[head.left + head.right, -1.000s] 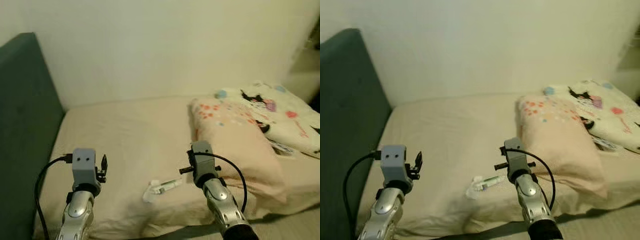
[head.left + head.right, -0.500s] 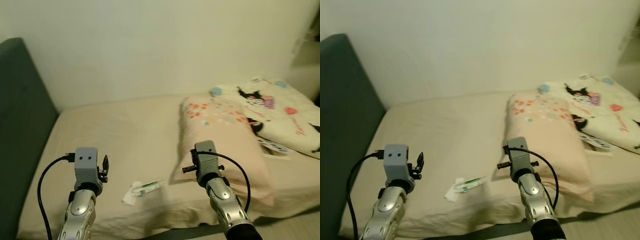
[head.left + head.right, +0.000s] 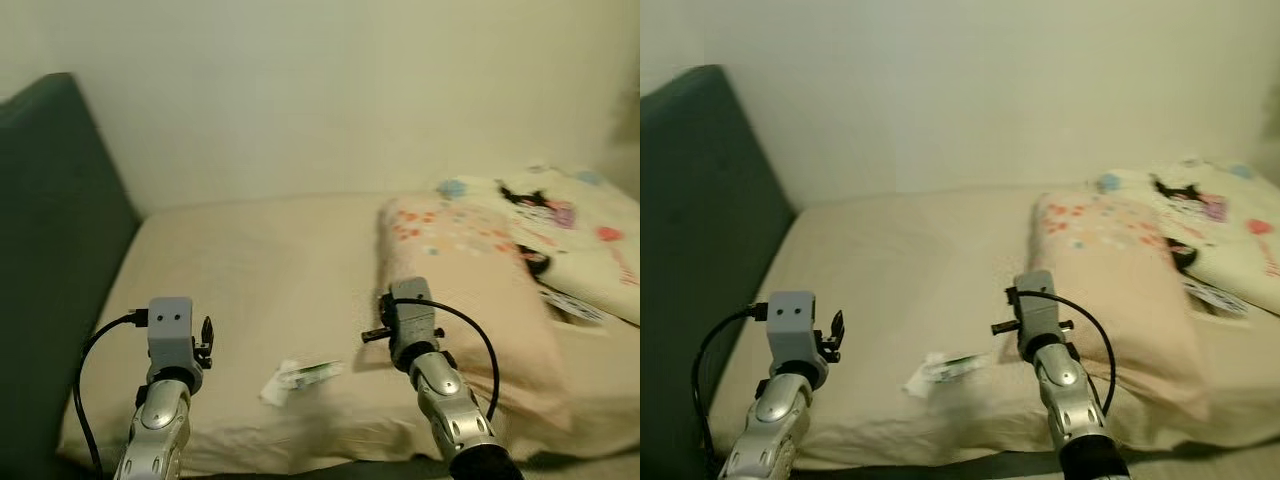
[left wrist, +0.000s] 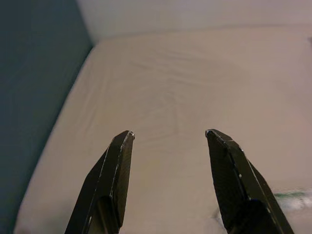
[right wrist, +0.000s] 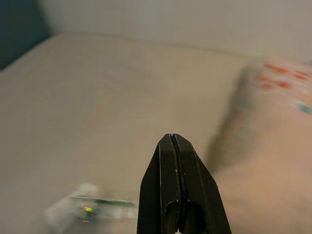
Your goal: Clean up the room
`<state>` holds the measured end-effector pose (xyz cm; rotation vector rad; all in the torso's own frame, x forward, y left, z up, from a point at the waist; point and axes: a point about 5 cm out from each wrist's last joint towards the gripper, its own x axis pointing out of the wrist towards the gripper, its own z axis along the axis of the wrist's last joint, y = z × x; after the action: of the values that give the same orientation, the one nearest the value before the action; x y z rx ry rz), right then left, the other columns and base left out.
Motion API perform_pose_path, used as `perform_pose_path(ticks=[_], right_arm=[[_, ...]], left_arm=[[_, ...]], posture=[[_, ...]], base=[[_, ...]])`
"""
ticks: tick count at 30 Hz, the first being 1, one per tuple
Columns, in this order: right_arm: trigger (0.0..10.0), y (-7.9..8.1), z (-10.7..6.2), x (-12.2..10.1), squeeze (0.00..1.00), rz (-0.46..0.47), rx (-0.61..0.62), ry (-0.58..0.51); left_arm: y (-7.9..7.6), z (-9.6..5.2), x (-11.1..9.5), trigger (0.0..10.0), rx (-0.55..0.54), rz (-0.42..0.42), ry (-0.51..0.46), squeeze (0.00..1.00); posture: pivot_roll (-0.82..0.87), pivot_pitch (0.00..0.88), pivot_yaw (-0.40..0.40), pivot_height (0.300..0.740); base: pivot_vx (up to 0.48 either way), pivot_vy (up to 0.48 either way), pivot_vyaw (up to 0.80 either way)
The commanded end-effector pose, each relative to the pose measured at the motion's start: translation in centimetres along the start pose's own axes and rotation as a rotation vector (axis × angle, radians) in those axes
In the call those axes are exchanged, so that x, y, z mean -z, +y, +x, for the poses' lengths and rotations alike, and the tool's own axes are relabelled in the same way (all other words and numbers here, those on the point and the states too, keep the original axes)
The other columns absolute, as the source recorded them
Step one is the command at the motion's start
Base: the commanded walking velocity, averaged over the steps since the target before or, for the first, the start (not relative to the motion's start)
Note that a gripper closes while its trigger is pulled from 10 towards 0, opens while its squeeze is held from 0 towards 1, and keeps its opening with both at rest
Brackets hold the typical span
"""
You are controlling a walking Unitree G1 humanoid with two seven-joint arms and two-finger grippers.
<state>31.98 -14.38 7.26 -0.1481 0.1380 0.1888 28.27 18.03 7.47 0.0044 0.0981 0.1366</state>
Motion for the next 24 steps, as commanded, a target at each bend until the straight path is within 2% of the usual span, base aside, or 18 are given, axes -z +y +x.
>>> perform_pose_path(ticks=[1,5,8,24], right_arm=[[10.0,0.07,0.19,-0.31,0.0,0.008,-0.005,-0.004],[10.0,0.15,0.26,-0.4,0.0,0.015,-0.005,-0.007],[10.0,0.13,0.38,-0.56,0.0,0.02,-0.004,-0.009],[10.0,-0.24,0.54,-0.86,0.0,0.034,0.0,-0.012]], left_arm=[[-0.17,0.09,0.53,10.0,0.016,-0.009,0.042,0.0],[-0.29,0.13,0.27,10.0,0.031,-0.006,0.04,0.0],[-0.38,0.24,-0.13,10.0,0.045,0.051,0.001,0.0],[-0.39,0.39,-0.35,10.0,0.036,0.062,-0.001,0.0]], posture=[[-0.09,0.03,-0.003,0.74],[-0.09,0.03,-0.003,0.74],[-0.09,0.028,-0.005,0.74],[-0.08,0.04,-0.009,0.74]], base=[[0.0,0.0,0.8],[0.0,0.0,0.8],[0.0,0.0,0.8],[0.0,0.0,0.8]])
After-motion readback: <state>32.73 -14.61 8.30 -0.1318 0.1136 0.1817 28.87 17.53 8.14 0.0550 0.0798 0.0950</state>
